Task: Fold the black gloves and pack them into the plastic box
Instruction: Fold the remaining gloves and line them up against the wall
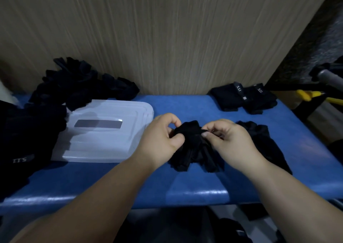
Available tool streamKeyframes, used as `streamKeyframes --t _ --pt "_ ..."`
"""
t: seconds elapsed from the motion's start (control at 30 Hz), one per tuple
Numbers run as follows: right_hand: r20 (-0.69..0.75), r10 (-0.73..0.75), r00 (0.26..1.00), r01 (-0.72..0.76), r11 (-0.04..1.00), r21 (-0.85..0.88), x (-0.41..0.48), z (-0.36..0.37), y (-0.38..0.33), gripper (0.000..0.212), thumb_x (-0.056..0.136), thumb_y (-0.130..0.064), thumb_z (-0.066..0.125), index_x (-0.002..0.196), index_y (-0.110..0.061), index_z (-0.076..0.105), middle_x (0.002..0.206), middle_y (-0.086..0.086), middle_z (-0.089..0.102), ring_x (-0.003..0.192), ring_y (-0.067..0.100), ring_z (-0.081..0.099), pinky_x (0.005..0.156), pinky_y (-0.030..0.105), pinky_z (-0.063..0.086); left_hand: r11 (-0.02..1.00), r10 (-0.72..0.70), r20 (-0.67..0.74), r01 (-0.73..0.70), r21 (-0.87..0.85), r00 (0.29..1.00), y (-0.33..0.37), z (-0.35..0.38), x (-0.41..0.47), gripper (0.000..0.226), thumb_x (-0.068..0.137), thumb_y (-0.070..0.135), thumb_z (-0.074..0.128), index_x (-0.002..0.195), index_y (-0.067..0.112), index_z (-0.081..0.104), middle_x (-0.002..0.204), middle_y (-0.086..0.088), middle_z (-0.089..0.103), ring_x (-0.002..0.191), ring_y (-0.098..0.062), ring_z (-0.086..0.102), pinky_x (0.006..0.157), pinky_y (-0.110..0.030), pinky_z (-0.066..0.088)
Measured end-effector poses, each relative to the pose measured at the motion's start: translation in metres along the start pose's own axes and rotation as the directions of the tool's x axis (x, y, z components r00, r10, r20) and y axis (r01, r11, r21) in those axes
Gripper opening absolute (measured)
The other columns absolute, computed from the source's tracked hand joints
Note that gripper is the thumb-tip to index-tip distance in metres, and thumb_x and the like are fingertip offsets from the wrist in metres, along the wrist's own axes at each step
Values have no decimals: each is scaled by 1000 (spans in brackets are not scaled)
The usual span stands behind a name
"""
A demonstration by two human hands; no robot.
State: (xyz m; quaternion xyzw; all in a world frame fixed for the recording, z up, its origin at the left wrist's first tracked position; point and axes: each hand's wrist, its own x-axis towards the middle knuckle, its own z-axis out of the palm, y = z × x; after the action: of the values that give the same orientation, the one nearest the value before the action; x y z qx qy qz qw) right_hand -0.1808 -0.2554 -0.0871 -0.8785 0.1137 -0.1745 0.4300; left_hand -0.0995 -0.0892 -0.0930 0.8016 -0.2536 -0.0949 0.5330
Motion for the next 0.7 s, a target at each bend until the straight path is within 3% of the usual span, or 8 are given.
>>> streamKeyframes --t 0.1,0.23,0.3,0.4,0.57,0.7 --pt "55 58 997 -64 992 112 -2 -4 -2 14 89 -11 65 81 -22 69 79 -5 70 72 3 62 71 15 48 998 45 -36 -43 54 998 0 -1 0 21 81 3 62 76 23 61 93 9 53 68 -13 61 67 -21 50" --pt "125 99 987 -131 950 283 -4 -7 -6 12 91 -10 62 85 -16 69 83 7 71 77 13 65 80 29 52 992 56 21 -58 112 998 2 -6 -1 29 81 -2 57 72 25 63 83 9 57 70 1 55 65 -6 40" --pt "182 136 974 -200 895 399 -4 -7 -8 13 93 -9 58 88 -12 69 81 12 70 77 16 65 79 31 54 993 41 67 -48 104 997 2 -8 -1 31 83 0 55 71 27 64 77 11 60 68 0 54 64 -8 39" --pt "243 159 957 -268 805 529 -4 -8 -10 17 95 -4 52 89 -6 68 78 7 70 74 14 64 71 23 52 999 10 126 -15 36 992 0 -10 -2 31 88 3 53 73 29 63 72 11 62 69 -4 55 67 -16 43" --pt "285 188 940 -331 712 620 -3 -11 -11 18 96 -5 49 92 -3 66 80 7 70 75 14 64 69 22 53 993 14 207 11 -120 978 -3 -13 -1 36 93 2 52 82 34 62 86 7 69 80 -12 61 80 -34 47" --pt "306 203 930 -362 653 666 -4 -11 -11 19 95 -8 49 89 -7 67 81 7 69 76 16 64 71 27 52 995 27 264 1 -104 964 -2 -16 0 42 92 -5 49 81 33 63 83 9 67 82 -12 59 86 -40 47"
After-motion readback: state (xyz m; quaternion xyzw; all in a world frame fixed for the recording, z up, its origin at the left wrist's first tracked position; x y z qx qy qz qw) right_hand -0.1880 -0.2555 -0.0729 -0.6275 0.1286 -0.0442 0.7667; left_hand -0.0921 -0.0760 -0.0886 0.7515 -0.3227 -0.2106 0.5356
